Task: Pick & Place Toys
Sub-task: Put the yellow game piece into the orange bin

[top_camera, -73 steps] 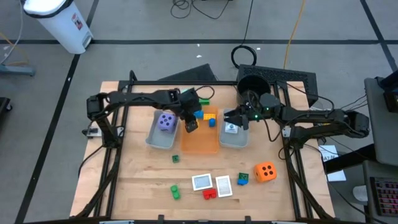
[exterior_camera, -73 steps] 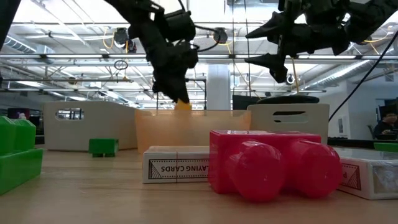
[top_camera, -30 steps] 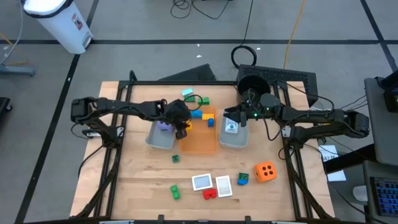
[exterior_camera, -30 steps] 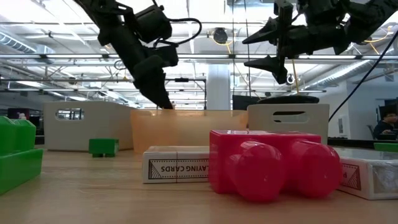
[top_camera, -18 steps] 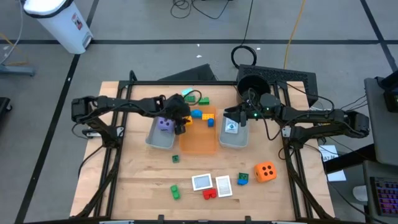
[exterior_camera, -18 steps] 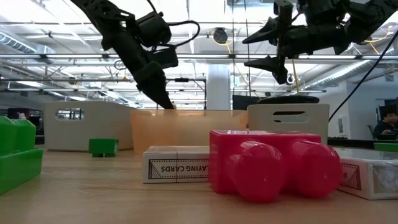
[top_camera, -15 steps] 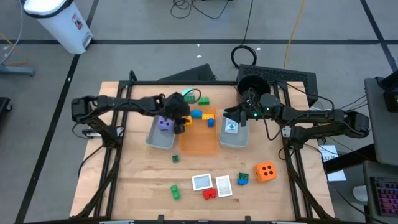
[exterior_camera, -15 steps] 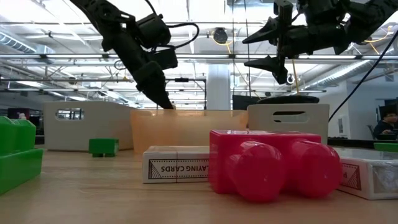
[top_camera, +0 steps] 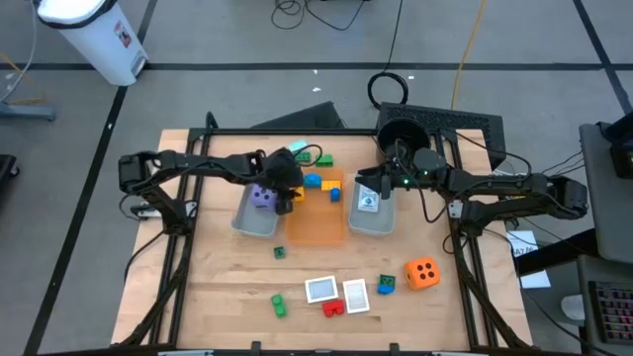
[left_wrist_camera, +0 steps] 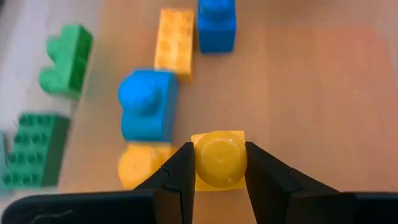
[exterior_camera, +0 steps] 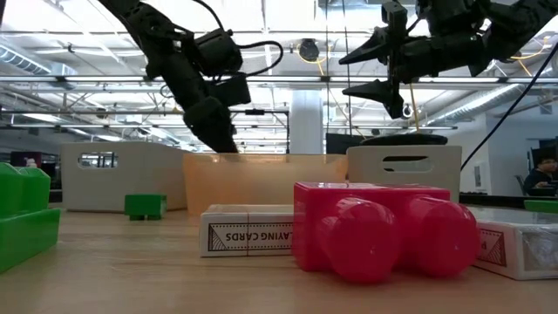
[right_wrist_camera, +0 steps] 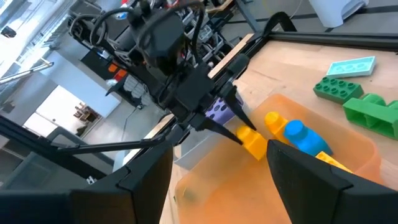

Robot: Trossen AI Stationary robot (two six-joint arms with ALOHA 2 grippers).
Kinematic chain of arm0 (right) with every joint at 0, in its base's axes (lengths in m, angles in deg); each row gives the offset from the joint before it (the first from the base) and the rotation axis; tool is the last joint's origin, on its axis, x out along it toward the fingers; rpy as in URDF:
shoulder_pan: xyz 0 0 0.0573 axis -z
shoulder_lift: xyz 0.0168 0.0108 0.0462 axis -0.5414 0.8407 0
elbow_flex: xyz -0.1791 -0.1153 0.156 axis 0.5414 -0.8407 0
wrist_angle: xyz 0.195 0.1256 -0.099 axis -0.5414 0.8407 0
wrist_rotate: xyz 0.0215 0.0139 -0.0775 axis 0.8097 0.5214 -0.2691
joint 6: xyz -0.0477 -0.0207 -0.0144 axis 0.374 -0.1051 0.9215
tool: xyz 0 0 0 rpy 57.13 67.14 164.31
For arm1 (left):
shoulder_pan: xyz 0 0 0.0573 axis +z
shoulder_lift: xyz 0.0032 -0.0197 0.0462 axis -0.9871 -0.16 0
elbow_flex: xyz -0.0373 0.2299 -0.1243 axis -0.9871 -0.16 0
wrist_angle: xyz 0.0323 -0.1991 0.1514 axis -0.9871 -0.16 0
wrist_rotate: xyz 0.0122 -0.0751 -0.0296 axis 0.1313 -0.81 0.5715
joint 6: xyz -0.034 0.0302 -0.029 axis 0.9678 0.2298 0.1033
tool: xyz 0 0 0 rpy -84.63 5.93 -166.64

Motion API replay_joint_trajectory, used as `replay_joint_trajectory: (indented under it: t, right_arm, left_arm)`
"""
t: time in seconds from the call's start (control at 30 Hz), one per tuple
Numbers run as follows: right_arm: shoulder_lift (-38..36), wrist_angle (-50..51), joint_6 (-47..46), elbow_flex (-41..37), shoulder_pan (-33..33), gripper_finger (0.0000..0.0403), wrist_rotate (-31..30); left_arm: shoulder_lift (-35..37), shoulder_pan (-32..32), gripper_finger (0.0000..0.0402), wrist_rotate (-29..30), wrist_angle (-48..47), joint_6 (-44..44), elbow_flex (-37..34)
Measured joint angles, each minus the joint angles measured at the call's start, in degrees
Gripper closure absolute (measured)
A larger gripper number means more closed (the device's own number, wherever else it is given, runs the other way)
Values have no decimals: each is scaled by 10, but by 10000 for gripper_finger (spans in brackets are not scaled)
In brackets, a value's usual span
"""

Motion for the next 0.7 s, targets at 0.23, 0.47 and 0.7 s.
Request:
replay_joint_trajectory:
  t: [0.23, 0.47, 0.7]
  right_arm:
    - [0, 2, 0, 0, 0, 149, 0]
    - [0, 4, -1, 0, 0, 149, 1]
    - [0, 8, 0, 0, 0, 149, 1]
  left_arm:
    - [-16, 0, 285, -1, -4, -5, 0]
    - [-28, 0, 288, -1, 7, -5, 0]
    - [-28, 0, 258, 30, 1, -2, 0]
